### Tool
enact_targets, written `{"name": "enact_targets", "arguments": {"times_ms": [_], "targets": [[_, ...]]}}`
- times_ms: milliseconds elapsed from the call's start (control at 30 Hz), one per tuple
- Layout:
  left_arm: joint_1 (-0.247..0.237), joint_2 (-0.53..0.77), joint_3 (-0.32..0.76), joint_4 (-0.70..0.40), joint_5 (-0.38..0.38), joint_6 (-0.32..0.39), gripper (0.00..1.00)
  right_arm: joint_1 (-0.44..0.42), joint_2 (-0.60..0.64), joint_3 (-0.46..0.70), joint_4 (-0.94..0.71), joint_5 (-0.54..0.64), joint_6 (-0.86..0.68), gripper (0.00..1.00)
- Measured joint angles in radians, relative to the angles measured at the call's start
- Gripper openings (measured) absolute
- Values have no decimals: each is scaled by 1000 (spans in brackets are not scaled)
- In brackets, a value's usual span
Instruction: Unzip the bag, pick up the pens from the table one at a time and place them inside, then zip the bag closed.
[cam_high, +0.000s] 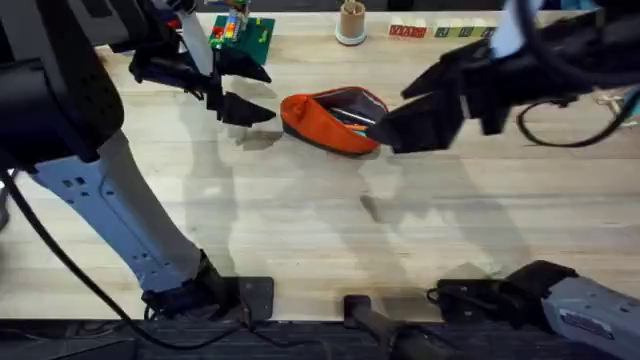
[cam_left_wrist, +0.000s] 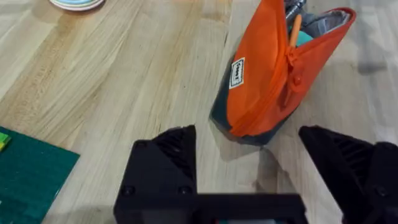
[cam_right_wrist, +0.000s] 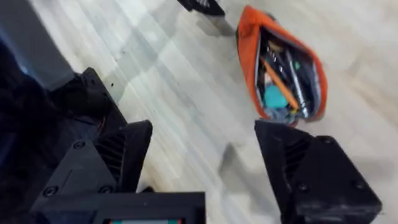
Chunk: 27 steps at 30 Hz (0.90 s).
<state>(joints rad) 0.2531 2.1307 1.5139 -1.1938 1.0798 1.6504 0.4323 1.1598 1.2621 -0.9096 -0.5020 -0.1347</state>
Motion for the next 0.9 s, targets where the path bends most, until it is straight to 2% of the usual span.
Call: {"name": "enact_targets", "arguments": {"times_ms": [333,533,767,900], "targets": [[0,0,0,0,0,0,993,131,64,0,-5,191,320,997],[0,0,0,0,0,0,992,142,73,0,-10,214,400,998],[0,0,0,0,0,0,993,142,73,0,9,198,598,998],[0,0,0,0,0,0,992,146,73,0,29,195,661,998]]}}
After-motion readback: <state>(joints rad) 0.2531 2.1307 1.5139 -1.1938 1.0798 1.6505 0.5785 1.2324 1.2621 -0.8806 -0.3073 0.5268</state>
